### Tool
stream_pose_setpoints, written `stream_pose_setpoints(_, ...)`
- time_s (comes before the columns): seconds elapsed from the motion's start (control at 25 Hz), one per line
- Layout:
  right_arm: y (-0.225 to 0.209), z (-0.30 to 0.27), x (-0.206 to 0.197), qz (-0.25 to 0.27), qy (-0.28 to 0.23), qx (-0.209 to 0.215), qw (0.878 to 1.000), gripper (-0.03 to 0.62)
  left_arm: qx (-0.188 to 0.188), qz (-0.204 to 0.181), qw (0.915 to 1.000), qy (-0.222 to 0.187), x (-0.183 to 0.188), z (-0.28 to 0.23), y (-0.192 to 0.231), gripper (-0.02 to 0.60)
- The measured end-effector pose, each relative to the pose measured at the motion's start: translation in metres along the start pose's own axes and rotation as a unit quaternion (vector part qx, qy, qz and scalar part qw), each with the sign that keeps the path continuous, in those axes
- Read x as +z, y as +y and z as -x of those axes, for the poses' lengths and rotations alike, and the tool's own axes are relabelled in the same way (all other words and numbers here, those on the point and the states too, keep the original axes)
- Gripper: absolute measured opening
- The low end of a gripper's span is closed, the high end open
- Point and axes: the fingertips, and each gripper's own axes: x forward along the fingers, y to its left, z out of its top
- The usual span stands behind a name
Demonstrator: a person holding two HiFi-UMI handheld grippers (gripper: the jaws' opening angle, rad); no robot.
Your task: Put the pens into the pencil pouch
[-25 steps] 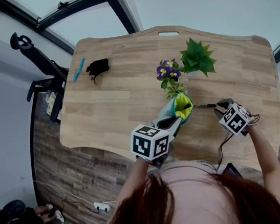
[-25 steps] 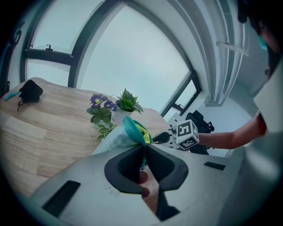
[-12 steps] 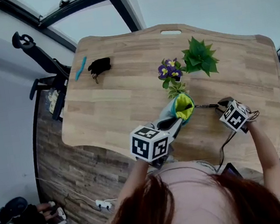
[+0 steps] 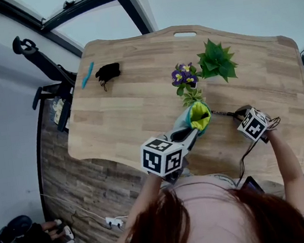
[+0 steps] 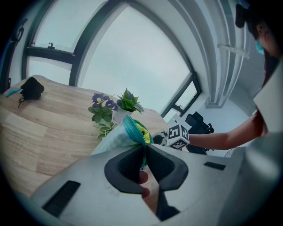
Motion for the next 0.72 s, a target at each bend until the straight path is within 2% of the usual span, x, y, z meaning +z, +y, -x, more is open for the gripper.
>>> stream_pose_setpoints(0.28,0.001,0.0,-0.003,-0.006,0.0,-0.012,1.0,0.051,-0.003,0.002,1.0,-0.002,-0.002,0.001,0.001,0.018)
stream_pose_setpoints(0.48,0.001,0.006,-0.004,-0.031,-0.014,-0.024,0.999,0.046,-0.004,0.004,1.0,-0.007,-0.002,0.003,0.003,0.018)
stream_pose_setpoints(0.72,-0.002,0.02,-0.005,-0.037,-0.031,-0.053,0.997,0.045,-0.009,0.01,0.9998,-0.014,-0.003,0.005,0.004,0.018)
